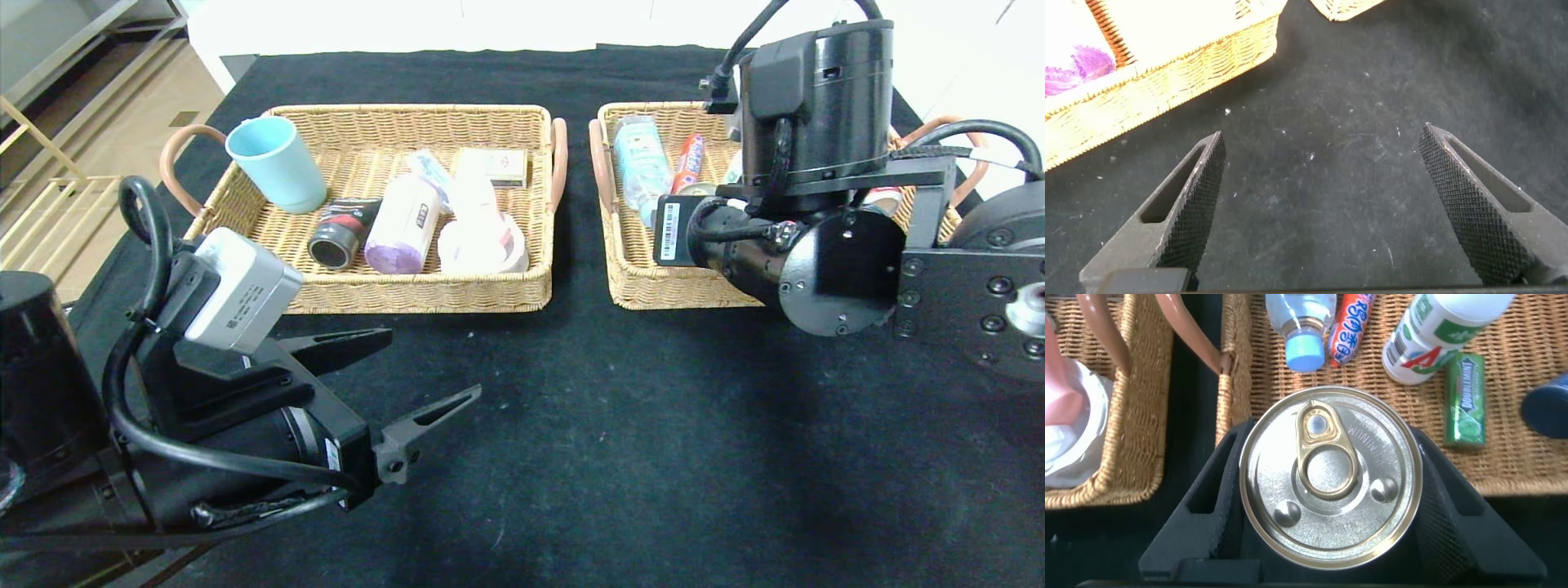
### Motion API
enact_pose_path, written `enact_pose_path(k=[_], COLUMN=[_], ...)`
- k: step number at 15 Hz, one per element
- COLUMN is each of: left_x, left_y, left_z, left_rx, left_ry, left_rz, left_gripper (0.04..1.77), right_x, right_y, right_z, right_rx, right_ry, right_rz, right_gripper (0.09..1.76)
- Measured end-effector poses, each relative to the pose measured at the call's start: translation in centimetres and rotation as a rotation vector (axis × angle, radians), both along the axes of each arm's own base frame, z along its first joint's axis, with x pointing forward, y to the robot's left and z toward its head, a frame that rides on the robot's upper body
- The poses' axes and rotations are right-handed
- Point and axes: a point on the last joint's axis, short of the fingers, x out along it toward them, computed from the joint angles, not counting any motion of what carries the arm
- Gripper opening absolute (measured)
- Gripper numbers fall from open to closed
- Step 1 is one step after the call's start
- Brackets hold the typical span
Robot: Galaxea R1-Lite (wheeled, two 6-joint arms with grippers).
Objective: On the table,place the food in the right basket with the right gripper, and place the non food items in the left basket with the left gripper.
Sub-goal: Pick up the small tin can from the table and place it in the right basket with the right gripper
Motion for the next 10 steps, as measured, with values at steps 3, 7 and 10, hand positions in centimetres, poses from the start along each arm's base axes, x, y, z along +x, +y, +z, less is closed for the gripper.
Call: enact_pose_path(k=[3,7,10], left_x=[0.0,0.0,0.0], left_y=[0.0,0.0,0.0], left_z=[0.0,0.1,0.1], left_rx=[0.000,-0.002,-0.001], left_ry=[-0.001,-0.004,-0.004], left_rz=[0.001,0.002,0.002], left_gripper=[1.72,1.72,1.72], right_x=[1.7,3.8,4.4], right_y=[-0.5,-1.3,-1.5], right_z=[0.3,-0.1,-0.4], right_rx=[0.015,-0.004,-0.008], right_ry=[-0.010,-0.010,-0.005], right_rz=[-0.015,-0.056,-0.071], right_gripper=[1.19,1.19,1.19])
